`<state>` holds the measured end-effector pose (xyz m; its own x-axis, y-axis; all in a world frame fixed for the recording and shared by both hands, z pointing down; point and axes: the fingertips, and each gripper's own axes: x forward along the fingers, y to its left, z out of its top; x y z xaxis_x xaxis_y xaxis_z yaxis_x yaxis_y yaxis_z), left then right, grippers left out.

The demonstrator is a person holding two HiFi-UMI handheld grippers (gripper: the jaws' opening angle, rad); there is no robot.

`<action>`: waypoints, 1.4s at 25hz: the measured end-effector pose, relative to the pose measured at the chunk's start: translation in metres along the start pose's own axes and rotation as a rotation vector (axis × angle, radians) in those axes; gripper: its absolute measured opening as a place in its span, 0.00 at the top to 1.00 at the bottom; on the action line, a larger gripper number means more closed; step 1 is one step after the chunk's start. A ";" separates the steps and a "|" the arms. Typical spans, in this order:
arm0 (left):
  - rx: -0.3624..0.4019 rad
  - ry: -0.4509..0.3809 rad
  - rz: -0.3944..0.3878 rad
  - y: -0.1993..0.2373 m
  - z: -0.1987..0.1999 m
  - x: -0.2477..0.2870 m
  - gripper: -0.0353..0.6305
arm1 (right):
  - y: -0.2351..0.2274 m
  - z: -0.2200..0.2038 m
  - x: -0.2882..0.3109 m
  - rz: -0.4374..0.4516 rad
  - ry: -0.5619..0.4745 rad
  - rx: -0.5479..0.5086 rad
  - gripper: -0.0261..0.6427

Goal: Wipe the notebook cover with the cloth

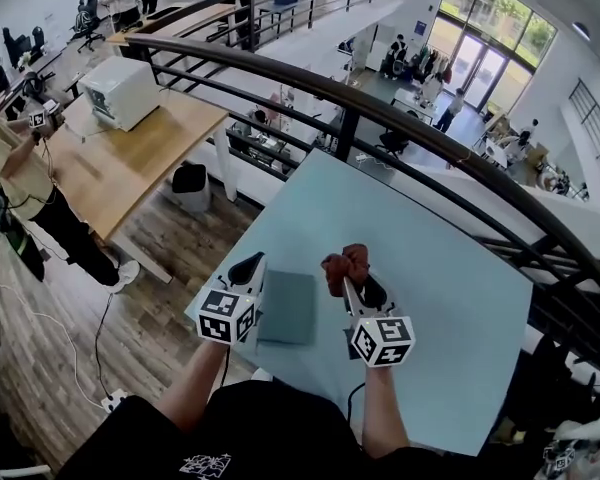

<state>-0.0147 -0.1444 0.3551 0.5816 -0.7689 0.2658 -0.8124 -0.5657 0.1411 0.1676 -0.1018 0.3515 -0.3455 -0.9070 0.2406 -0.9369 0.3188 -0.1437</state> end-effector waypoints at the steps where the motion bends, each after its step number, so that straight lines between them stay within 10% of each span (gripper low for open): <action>1: 0.013 -0.019 -0.002 -0.002 0.007 0.000 0.94 | 0.001 0.008 -0.002 -0.003 -0.021 -0.014 0.76; 19: 0.107 -0.254 -0.046 -0.019 0.101 -0.023 0.93 | 0.009 0.097 -0.027 -0.044 -0.215 -0.079 0.77; 35: 0.124 -0.278 -0.042 -0.019 0.110 -0.024 0.94 | 0.012 0.100 -0.024 -0.035 -0.193 -0.102 0.77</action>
<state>-0.0089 -0.1479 0.2411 0.6179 -0.7862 -0.0115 -0.7858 -0.6180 0.0245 0.1702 -0.1034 0.2477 -0.3054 -0.9507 0.0538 -0.9520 0.3037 -0.0381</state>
